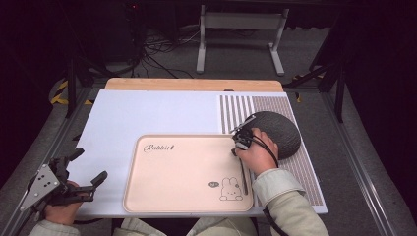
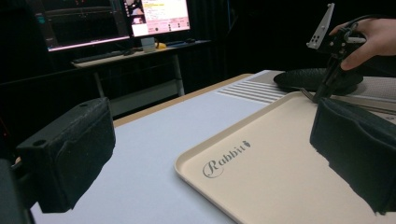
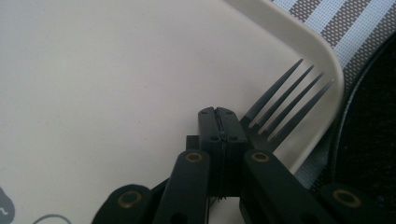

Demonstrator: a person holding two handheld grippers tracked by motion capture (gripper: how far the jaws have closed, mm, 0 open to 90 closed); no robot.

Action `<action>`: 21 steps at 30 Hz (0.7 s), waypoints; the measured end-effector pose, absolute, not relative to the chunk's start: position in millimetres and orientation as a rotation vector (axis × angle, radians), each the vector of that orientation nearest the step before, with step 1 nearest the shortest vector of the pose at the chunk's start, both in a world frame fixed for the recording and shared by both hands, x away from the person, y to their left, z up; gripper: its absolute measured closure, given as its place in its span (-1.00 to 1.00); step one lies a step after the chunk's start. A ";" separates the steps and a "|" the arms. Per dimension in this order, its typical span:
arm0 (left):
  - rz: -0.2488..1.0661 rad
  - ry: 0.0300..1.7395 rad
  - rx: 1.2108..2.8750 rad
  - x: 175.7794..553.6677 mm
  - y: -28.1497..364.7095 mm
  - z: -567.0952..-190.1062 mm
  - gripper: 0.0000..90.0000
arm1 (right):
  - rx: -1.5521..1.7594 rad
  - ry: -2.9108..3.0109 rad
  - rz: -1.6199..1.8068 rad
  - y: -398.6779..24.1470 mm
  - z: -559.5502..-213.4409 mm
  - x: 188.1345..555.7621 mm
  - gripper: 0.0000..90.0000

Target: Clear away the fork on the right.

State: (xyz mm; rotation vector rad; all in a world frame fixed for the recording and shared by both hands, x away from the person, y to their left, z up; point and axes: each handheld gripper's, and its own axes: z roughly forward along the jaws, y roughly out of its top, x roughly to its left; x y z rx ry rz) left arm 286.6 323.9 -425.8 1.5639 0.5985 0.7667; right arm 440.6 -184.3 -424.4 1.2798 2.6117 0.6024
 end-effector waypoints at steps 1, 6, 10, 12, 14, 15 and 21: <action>0.766 0.599 1.563 286.7 323.9 -425.9 -0.98 | 1.276 2.612 0.602 -184.4 -424.4 440.6 1.00; 0.766 0.599 1.563 287.0 323.8 -426.0 -0.98 | 1.231 2.602 0.698 -185.0 -418.5 438.8 0.89; 0.768 0.596 1.564 286.7 323.8 -425.9 -0.98 | 1.167 2.549 0.787 -187.5 -403.5 435.1 0.62; 0.767 0.598 1.562 286.5 324.0 -425.8 -0.98 | 1.128 2.513 0.833 -190.1 -395.4 432.1 0.40; 0.768 0.597 1.562 286.4 323.9 -425.8 -0.98 | 1.083 2.474 0.878 -194.3 -386.7 427.9 0.21; 0.768 0.597 1.564 286.5 323.8 -425.9 -0.98 | 1.054 2.453 0.911 -197.1 -383.0 425.9 0.11; 0.768 0.599 1.565 286.5 323.4 -425.8 -0.98 | 0.994 2.341 1.049 -217.5 -367.4 409.9 -0.28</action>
